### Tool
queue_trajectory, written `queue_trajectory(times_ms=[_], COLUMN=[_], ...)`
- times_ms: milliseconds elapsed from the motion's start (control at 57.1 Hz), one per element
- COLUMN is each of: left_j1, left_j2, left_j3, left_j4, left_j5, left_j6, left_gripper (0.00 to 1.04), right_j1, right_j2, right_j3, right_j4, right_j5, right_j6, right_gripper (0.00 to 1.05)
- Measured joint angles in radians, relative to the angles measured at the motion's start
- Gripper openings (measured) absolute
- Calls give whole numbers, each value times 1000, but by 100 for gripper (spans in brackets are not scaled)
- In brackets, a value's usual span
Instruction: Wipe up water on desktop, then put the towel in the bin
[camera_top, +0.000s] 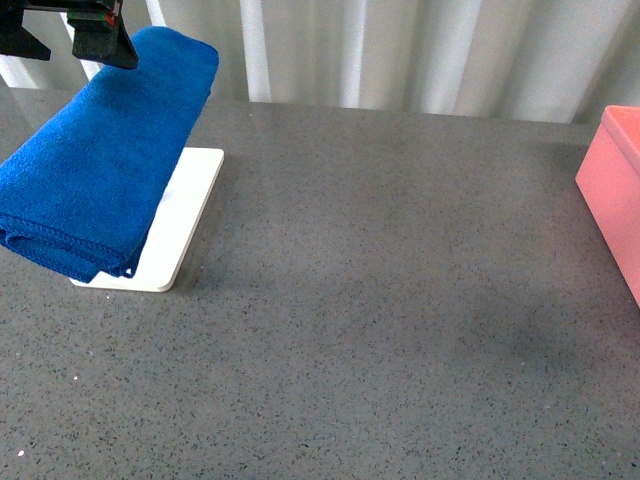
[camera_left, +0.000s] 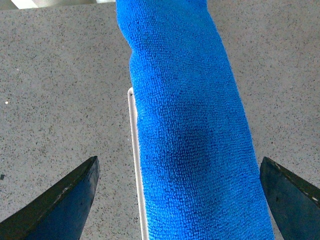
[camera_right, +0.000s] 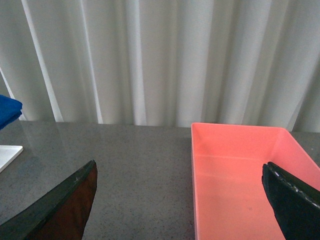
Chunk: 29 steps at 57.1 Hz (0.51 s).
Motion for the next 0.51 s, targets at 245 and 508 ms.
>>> queue_trajectory(times_ms=[245, 508], left_j1=[-21, -46], left_j2=[47, 89], left_j3=[0, -1], left_j4=[23, 51], left_j5=[-29, -54], left_j6=[-6, -7], left_gripper=[98, 98], right_j1=[0, 0], right_j2=[0, 0], right_j3=[0, 0], right_j4=[0, 0], right_j5=[0, 0], right_j6=[0, 0], right_gripper=[98, 98])
